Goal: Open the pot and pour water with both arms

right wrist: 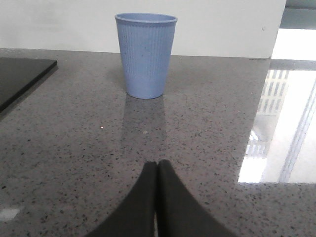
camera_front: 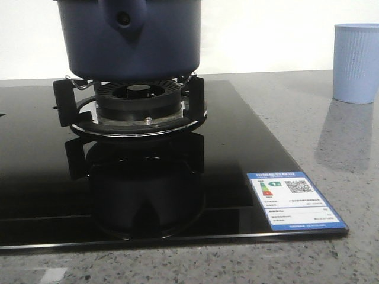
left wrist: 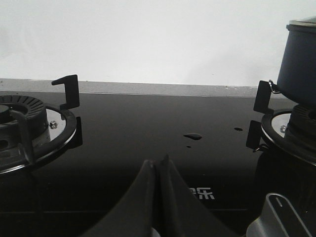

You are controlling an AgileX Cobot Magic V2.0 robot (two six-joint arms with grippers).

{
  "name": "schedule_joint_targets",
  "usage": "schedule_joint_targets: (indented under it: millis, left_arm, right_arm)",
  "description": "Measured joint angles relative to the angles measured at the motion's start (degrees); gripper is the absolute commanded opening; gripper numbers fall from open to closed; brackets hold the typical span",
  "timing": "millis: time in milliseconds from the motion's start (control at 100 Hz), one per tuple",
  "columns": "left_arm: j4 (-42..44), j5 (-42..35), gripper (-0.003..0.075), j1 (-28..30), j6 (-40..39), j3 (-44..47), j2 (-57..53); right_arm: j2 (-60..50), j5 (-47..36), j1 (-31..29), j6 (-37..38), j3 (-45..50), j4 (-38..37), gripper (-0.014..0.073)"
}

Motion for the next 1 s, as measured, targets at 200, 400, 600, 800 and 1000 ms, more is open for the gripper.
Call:
schedule_joint_targets:
  millis: [200,400,600,800,1000]
  left_arm:
    - [0.00,0.00,-0.0020,0.00,0.00,0.00,0.00]
    - [0.00,-2.23,-0.0020,0.00,0.00,0.00,0.00]
    - [-3.56,-5.75,-0.0020,0.00,0.00,0.00,0.00]
    - [-13.03,-6.98,-0.0020,0.00,-0.10,0.00,0.00]
    - [-28.23,-8.09,-0.0020,0.00,-0.10,-0.10,0.00]
  right_arm:
    - [0.00,0.00,0.00,0.00,0.00,0.00,-0.0070]
    - [0.00,0.00,0.00,0.00,0.00,1.50,-0.0070]
    - [0.00,-0.93,0.00,0.00,0.00,10.69,-0.0070]
    - [0.00,-4.79,0.00,0.00,0.00,20.23,-0.0070]
    - [0.00,-8.59,0.00,0.00,0.00,31.39,-0.0070]
